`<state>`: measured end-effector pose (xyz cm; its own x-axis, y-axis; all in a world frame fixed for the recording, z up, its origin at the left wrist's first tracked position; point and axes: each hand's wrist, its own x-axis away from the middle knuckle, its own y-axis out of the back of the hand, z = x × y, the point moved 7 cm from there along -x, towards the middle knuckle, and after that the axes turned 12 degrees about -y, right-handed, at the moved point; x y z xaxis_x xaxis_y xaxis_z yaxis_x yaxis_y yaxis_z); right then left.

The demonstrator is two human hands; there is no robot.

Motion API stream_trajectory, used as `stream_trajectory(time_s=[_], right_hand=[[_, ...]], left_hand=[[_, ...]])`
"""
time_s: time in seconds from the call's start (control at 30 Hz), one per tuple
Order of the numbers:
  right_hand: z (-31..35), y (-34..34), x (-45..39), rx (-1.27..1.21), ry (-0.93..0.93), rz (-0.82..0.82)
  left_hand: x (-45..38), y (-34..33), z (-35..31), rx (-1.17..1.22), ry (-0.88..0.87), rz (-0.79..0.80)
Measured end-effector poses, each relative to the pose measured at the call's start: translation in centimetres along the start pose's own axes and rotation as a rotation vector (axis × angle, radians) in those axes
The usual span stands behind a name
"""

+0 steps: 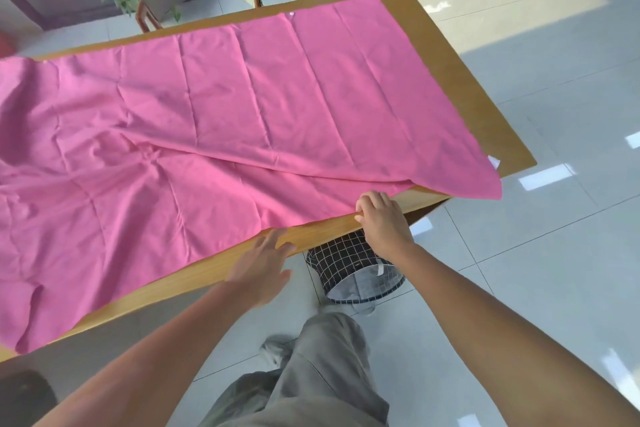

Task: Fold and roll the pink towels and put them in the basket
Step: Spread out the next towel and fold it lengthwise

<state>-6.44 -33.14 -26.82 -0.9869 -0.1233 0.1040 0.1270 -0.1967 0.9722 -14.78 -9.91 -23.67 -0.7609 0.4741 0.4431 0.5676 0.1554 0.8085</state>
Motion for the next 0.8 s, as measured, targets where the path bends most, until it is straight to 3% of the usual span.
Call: stream_trajectory(time_s=[0.17, 0.47, 0.53, 0.63, 0.73, 0.8], right_hand=[[-1.6, -0.1, -0.9, -0.049, 0.105, 0.085], [-2.4, 0.9, 0.5, -0.266, 0.303, 0.012], [-4.5, 2.8, -1.4, -0.316, 0.254, -0.109], [-9.9, 4.9, -5.3, -0.265, -0.012, -0.220], [-15.2, 3.9, -8.4, -0.127, -0.221, -0.029], [-17.6, 2.9, -9.5, -0.049, -0.228, 0.062]], left_hand=[[-3.9, 0.2, -3.4, -0.043, -0.002, 0.038], [-7.7, -1.3, -6.4, -0.111, 0.056, 0.221], [-8.0, -1.5, -6.5, -0.108, 0.073, 0.230], [-8.1, -1.6, -6.5, -0.121, 0.086, 0.243], [-7.9, -1.6, -6.5, -0.155, 0.087, 0.231], [-7.9, -1.6, -6.8, -0.172, 0.080, 0.213]])
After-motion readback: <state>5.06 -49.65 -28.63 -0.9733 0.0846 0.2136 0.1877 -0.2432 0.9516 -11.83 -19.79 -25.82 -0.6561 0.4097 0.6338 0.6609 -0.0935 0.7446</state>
